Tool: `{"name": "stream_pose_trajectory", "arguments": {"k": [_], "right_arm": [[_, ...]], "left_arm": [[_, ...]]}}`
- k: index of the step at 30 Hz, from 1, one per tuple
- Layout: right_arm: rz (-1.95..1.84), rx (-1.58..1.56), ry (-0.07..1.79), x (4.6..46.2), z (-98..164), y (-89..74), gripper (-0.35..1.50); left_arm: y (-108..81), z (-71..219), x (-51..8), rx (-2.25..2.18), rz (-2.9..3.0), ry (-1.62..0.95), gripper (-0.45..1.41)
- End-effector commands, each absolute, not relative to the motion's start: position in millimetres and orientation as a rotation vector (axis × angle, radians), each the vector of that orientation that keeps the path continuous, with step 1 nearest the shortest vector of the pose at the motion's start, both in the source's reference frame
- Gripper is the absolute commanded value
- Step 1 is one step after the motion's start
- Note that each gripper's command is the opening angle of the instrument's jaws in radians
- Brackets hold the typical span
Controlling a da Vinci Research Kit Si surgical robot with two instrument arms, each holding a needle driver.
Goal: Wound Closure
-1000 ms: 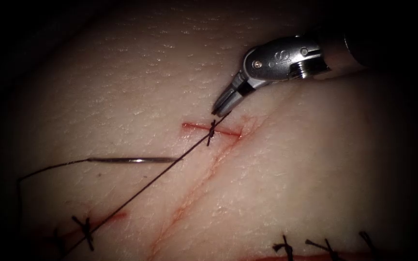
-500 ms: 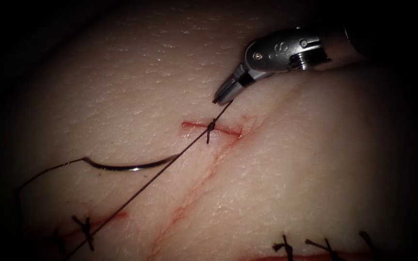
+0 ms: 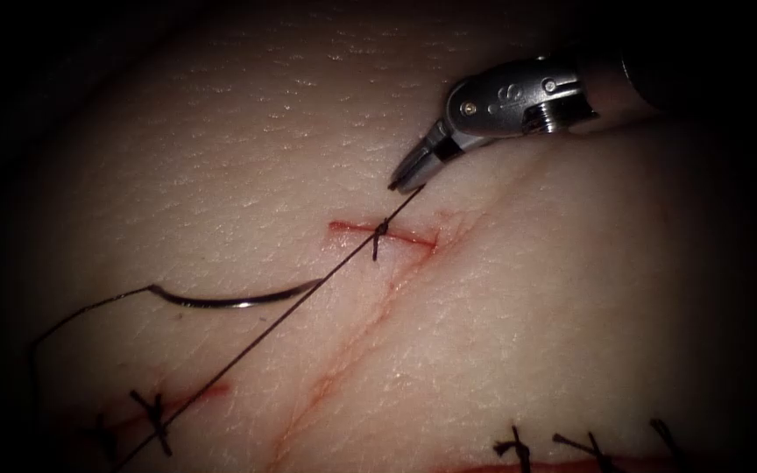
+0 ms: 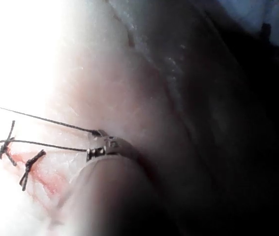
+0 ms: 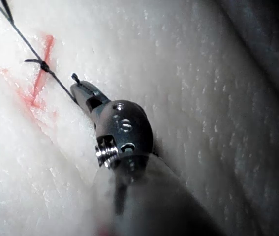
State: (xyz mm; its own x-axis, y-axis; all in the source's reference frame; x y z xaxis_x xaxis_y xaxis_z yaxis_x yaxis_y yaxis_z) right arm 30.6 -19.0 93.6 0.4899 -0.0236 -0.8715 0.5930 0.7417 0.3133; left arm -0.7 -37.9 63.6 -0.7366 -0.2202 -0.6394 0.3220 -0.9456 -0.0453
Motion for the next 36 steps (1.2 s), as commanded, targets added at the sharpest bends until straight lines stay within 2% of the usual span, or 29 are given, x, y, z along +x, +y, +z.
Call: {"name": "stream_pose_trajectory", "arguments": {"k": [1,17,18,19,20,22,24,36], "right_arm": [[-0.407,0.65,1.002,31.2,94.1,-19.2,-0.35],[-0.368,0.641,1.014,31.1,93.8,-19.3,-0.35],[-0.346,0.627,1.02,31.2,93.6,-19.4,0.1],[-0.31,0.608,1.023,31.3,93.3,-19.4,0.68],[-0.28,0.591,1.027,31.4,92.9,-19.4,0.98],[-0.209,0.572,1.042,31.3,91.9,-18.8,1.28],[-0.153,0.578,1.062,31.1,90.8,-18.1,1.35],[0.085,0.536,1.2,27.7,84.1,-15.7,1.4]], "left_arm": [[-38.8,64.1,-1.1,0.96,-2.676,0.225,-0.45],[-37.9,63.7,-0.9,0.954,-2.684,0.243,-0.45],[-37.5,63.3,-1.2,0.957,-2.684,0.251,-0.45],[-36.9,62.7,-1.6,0.961,-2.686,0.263,-0.45],[-36.3,62.1,-1.9,0.963,-2.676,0.267,-0.45],[-34.8,60.5,-3.0,0.974,-2.654,0.272,-0.45],[-33.3,58.9,-4.0,0.989,-2.635,0.269,-0.45],[-20.4,47.6,-11.7,1.17,-2.489,0.109,-0.45]]}}
